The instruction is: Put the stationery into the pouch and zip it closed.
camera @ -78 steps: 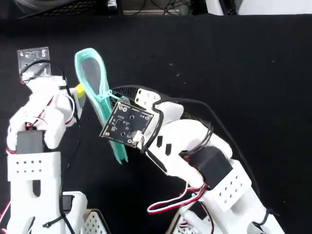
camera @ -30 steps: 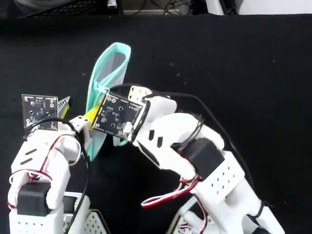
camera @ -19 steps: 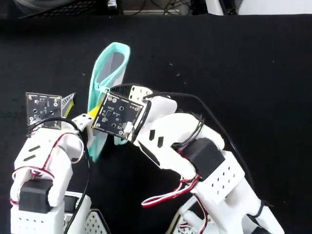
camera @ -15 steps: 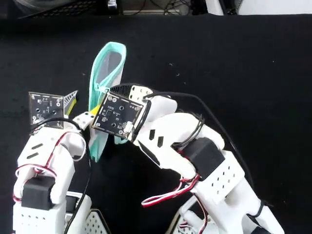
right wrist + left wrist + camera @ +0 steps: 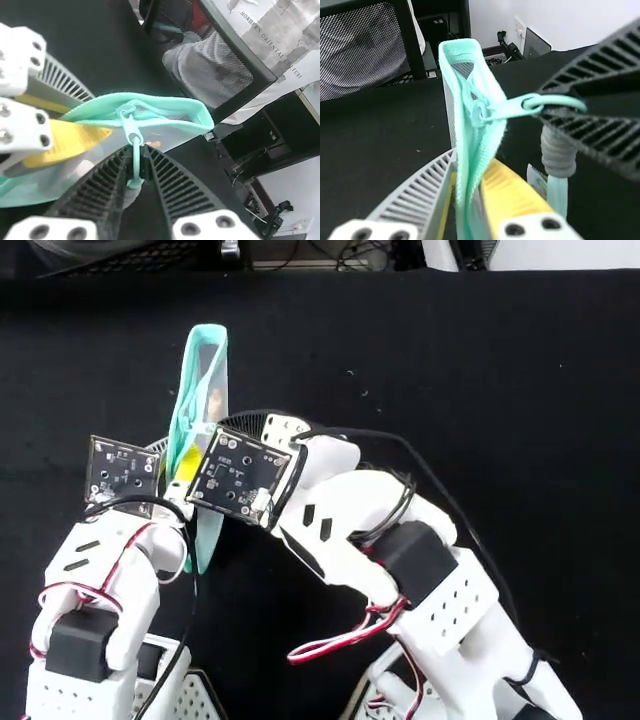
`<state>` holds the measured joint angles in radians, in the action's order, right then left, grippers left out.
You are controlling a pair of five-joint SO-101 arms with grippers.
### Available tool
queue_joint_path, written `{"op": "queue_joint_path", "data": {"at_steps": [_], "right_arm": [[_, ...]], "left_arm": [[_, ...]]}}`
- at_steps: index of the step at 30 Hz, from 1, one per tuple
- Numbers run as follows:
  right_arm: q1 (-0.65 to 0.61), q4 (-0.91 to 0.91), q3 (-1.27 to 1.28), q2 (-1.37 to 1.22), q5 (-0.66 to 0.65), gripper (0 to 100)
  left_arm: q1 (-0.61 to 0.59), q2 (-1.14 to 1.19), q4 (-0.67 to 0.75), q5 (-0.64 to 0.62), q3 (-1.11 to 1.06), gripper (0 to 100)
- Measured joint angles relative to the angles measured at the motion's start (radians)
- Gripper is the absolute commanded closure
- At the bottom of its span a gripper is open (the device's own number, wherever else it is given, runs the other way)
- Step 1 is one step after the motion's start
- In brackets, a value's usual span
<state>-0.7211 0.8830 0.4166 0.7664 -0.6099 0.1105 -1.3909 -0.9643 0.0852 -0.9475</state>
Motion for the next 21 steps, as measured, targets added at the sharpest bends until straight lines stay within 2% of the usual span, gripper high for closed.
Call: {"op": "queue_joint_path", "data": {"at_steps": [10,13,21], "right_arm": [[0.0,-0.043,0.002,-0.002,-0.003,98.6],[0.003,-0.043,-0.021,-0.005,0.031,98.6],[0.087,-0.109,-0.037,-0.009,0.058,98.6]], "left_arm": [[0.0,-0.003,-0.04,0.002,0.003,97],[0.0,-0.003,-0.04,-0.009,0.002,97],[0.008,-0.005,-0.077,-0.037,0.008,97]]}}
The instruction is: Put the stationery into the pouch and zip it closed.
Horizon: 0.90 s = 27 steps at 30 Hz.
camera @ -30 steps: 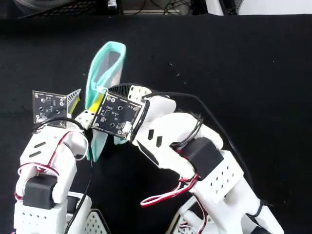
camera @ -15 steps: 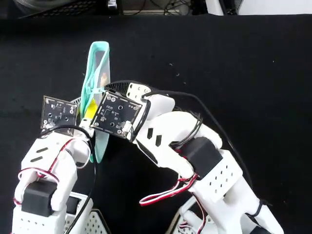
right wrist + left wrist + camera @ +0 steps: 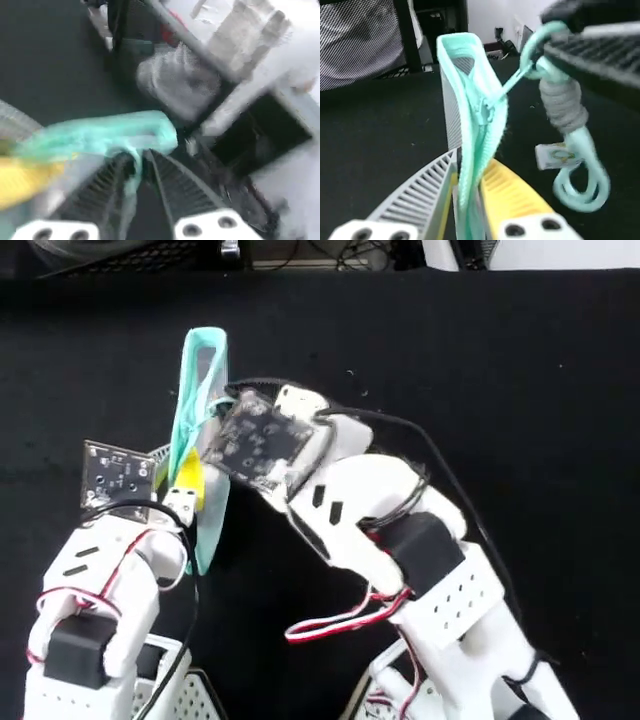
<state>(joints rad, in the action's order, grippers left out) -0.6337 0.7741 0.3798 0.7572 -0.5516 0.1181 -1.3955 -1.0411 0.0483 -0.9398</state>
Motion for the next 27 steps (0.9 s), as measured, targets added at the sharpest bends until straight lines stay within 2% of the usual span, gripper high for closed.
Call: {"op": "queue_joint_path", "data": {"at_steps": [12,23,27], "right_arm": [[0.069,-0.092,0.002,-0.086,0.06,98.6],[0.104,-0.239,0.0,-0.218,0.066,98.6],[0.224,-0.31,-0.018,-0.267,0.064,98.6]], "left_arm": [[0.002,-0.008,-0.04,0.0,0.015,97],[0.002,-0.209,-0.055,0.0,-0.063,97],[-0.009,-0.227,-0.098,-0.006,-0.083,97]]}}
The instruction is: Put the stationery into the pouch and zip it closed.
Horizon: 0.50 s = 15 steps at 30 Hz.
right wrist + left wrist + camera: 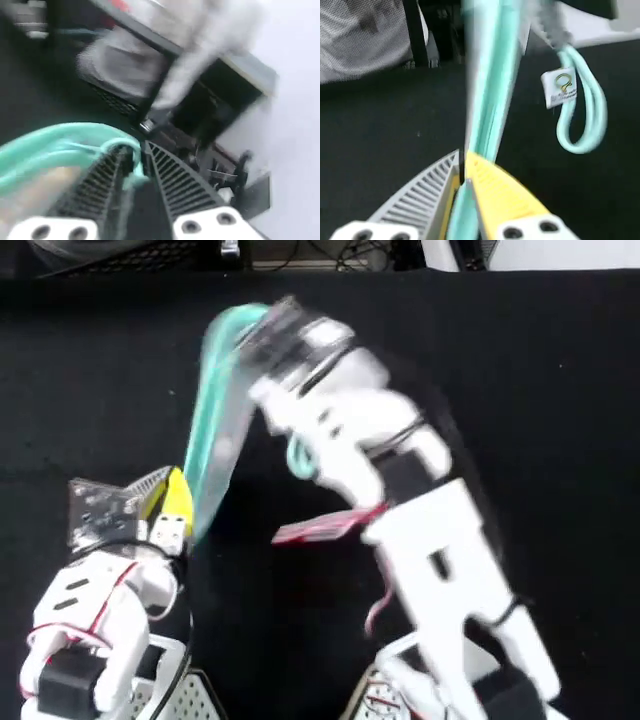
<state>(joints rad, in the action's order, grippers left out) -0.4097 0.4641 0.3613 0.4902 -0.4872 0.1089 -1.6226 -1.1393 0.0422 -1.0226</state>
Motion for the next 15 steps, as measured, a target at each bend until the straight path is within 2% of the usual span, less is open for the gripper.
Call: {"op": "queue_joint_path", "data": {"at_steps": [6,12,15], "right_arm": [[0.029,-0.031,0.0,-0.018,-0.002,98.6],[-0.034,0.064,0.0,0.064,0.015,98.6],[-0.068,0.098,-0.003,0.126,0.015,98.6]], "left_arm": [[0.003,0.002,-0.003,0.003,-0.005,97],[0.003,-0.006,-0.003,0.003,-0.005,96],[0.003,-0.006,-0.003,0.003,-0.005,90]]}}
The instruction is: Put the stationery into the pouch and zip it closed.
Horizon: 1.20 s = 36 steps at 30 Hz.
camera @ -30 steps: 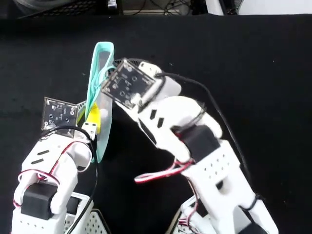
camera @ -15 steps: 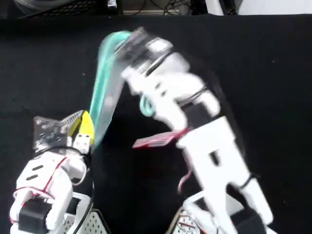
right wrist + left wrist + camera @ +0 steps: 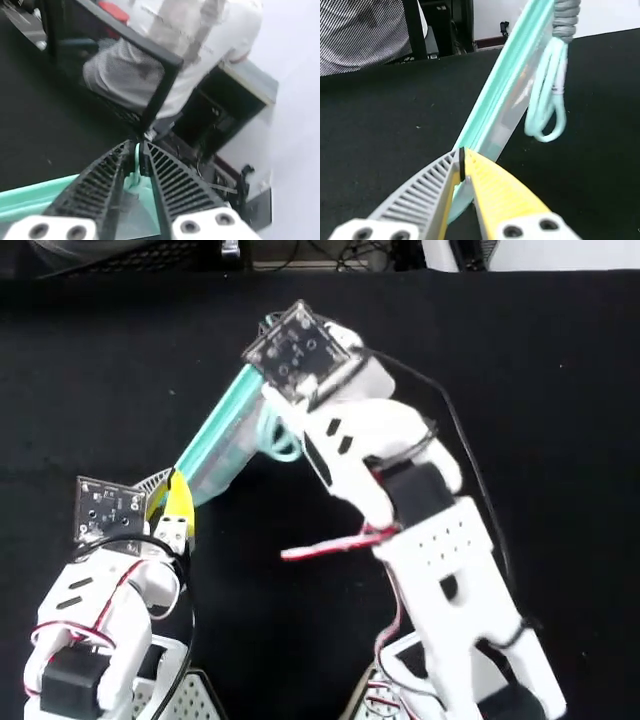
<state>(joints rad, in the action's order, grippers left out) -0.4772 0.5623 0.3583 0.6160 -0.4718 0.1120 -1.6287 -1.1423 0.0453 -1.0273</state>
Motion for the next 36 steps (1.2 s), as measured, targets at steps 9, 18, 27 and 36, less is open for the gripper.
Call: {"op": "queue_joint_path", "data": {"at_steps": [9,18,27,36], "right_arm": [[-0.077,0.126,0.0,0.123,0.0,98.6],[-0.152,0.199,0.0,0.189,0.0,98.4],[0.077,0.605,0.049,0.322,0.051,86.1],[0.394,0.704,0.514,0.46,0.252,80.1]], "left_arm": [[-0.083,0.0,0.023,-0.003,0.025,80],[-0.052,-0.002,-0.095,-0.069,0.176,74],[-0.14,-0.003,-0.118,0.0,0.129,74],[-0.147,-0.002,-0.043,0.002,0.069,74]]}}
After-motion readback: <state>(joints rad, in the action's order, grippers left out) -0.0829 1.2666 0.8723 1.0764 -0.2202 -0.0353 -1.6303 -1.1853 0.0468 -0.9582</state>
